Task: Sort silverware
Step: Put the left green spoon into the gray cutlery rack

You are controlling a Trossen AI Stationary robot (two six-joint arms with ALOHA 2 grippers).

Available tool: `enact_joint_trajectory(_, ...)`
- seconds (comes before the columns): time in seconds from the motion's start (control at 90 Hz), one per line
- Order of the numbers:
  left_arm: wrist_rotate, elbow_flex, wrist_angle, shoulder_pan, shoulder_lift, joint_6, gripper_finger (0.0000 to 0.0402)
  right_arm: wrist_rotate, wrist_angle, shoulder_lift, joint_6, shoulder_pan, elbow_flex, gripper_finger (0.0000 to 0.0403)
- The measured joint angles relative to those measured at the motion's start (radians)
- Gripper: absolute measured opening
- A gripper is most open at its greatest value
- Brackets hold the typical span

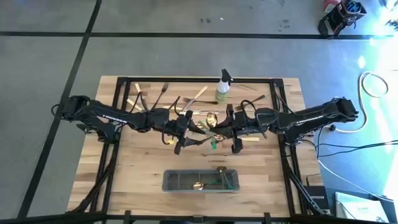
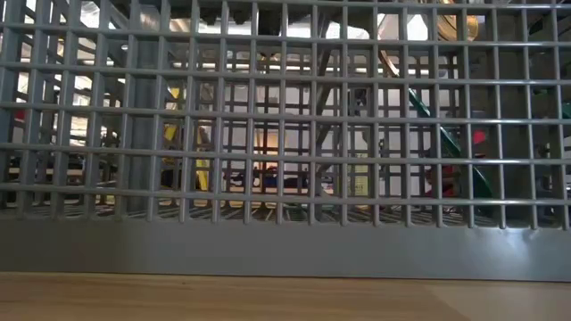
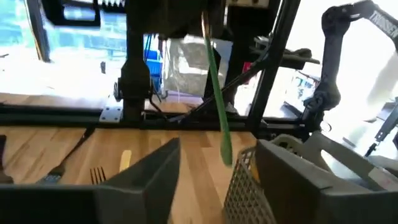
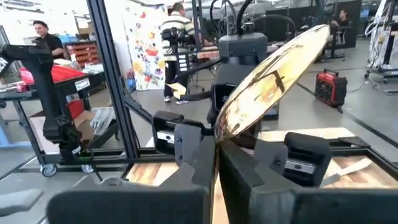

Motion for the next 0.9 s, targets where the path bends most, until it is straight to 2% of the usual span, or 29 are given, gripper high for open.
enact_joint_trajectory(0.167,-0.006,-0.009,-0.017,0.004,0.000,0.018,0.0233,0.055,-0.044,-0.051,0.021,0.090,0.000,0.0000)
enact_joint_trajectory(0.333,-0.032,-0.014,-0.013,0.018,0.000,0.030,0.0235,0.112,-0.038,-0.057,0.043,0.205,0.000,0.0000)
enact_joint_trajectory(0.5,-0.043,-0.013,0.025,0.044,0.000,0.120,0.0235,0.143,-0.009,-0.051,0.045,0.320,0.000,0.0000)
enact_joint_trajectory(0.711,-0.046,0.002,0.019,0.060,0.000,0.179,0.0235,0.310,-0.055,-0.016,-0.009,0.449,-0.002,0.0000)
enact_joint_trajectory(0.9,-0.045,0.004,0.016,0.058,0.000,0.184,0.0235,0.379,-0.053,0.047,-0.006,0.492,-0.002,0.0000)
